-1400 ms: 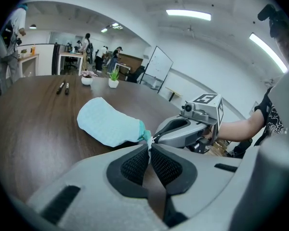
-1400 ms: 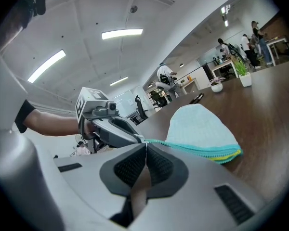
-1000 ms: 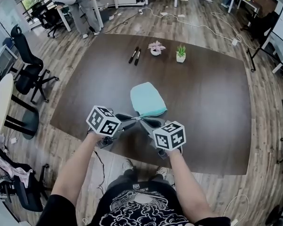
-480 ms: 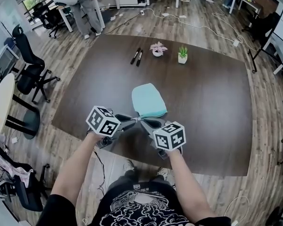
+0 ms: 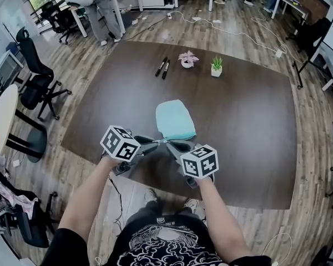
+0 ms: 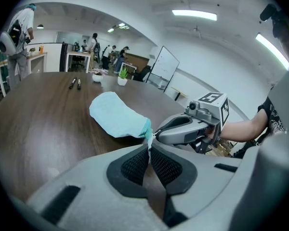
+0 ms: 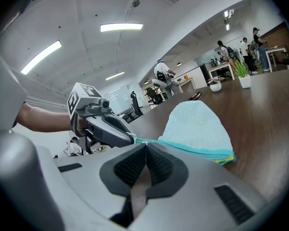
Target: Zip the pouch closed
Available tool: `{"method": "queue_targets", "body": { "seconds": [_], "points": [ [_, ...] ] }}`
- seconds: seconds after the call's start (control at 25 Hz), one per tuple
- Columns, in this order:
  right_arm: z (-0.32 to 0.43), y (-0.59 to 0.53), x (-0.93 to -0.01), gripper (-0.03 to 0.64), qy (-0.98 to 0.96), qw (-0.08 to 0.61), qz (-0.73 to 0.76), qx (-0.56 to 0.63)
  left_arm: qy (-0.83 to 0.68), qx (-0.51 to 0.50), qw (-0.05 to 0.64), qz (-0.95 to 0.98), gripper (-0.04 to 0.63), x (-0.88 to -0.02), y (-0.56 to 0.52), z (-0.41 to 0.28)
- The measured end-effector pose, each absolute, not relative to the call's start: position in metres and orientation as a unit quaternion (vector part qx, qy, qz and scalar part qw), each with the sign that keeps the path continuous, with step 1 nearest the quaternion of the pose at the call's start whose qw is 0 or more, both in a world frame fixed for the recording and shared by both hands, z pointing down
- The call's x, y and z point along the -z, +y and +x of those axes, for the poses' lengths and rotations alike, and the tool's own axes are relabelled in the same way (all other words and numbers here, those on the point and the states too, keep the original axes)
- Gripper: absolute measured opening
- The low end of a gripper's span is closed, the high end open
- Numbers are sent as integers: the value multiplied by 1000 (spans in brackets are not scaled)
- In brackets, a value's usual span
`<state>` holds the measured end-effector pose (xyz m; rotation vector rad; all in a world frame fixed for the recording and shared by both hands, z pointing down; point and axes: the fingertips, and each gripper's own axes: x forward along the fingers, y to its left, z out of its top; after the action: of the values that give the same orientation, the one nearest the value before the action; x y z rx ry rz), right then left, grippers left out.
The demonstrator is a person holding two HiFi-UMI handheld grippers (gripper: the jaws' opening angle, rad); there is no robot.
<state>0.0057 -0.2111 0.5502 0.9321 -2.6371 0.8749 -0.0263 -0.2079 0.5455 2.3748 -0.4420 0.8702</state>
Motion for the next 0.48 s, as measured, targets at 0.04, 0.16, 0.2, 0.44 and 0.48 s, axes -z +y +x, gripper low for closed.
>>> {"method": "queue_targets", "body": {
  "seconds": [0.04,0.16,0.2,0.44,0.48],
  "points": [
    [5,-211,-550,2,-895,105,315,-297,-166,-324,284,887,23,-545,-208,-27],
    [3,-211,-551,2,-895,106,315,-297,-168,-325,284,886,23,-546,-208,-29],
    [3,-210,-551,2,-895,106,315,-297,-168,-326,284,886,23,-546,-208,-29],
    [2,-211,-553,2,-895,106,315,-296,-170,-325,283,886,23,-548,-209,-30],
    [2,-212,-553,2,-895,106,315,-296,-170,-325,284,886,23,-548,-209,-31]
  ]
}}
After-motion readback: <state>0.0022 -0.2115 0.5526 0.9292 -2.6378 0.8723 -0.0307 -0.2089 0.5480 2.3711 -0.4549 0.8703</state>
